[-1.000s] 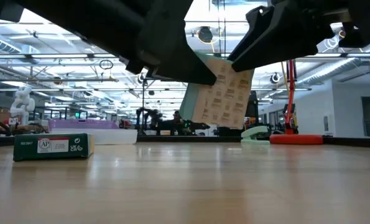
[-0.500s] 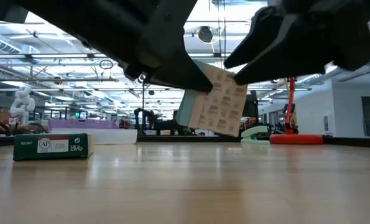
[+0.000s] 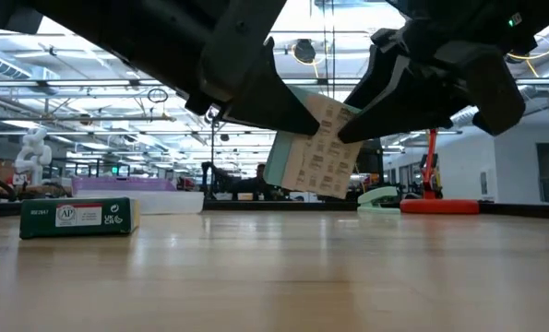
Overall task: Pack school essentials
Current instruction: Put the light blue sticky note into the purple supply box
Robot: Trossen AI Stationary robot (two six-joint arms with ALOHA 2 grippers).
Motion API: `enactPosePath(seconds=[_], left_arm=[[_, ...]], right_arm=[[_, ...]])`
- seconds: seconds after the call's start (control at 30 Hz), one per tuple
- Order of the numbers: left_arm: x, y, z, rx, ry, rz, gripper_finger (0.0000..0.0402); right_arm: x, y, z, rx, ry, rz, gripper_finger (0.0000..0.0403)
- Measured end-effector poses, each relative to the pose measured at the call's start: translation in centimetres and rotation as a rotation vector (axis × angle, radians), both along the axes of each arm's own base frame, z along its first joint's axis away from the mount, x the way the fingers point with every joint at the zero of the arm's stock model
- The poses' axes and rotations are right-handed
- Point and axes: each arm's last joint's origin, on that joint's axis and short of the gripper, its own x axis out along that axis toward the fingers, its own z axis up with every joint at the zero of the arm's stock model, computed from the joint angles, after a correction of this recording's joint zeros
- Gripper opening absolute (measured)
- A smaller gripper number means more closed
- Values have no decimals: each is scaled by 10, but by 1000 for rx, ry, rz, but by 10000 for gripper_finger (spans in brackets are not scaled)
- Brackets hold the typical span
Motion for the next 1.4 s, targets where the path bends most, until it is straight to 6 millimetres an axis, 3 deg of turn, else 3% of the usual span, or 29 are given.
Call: enactPosePath(seconds=[0.23, 0.5, 0.67, 0.87, 0.97, 1.17, 1.4], left_arm=[[-1, 0, -1, 9, 17, 0, 17], [-4, 2, -6, 36, 69, 1, 10], [-4, 2, -6, 46, 75, 3, 22], [-4, 2, -6, 76, 91, -17, 31], [-4, 2, -7, 64, 103, -37, 61], [-7, 0, -7, 63, 82, 9, 173], [-10, -12, 26, 110, -15, 32, 268]], right_arm=[[-2, 4, 0, -40, 20, 42, 99], [-2, 5, -1, -20, 51, 99, 37], [-2, 6, -1, -23, 60, 120, 9], [-2, 7, -2, 6, 80, 161, 8], [-2, 8, -2, 11, 88, 171, 6], [-5, 5, 3, -1, 93, 154, 5], [-12, -3, 13, 3, 78, 66, 3]])
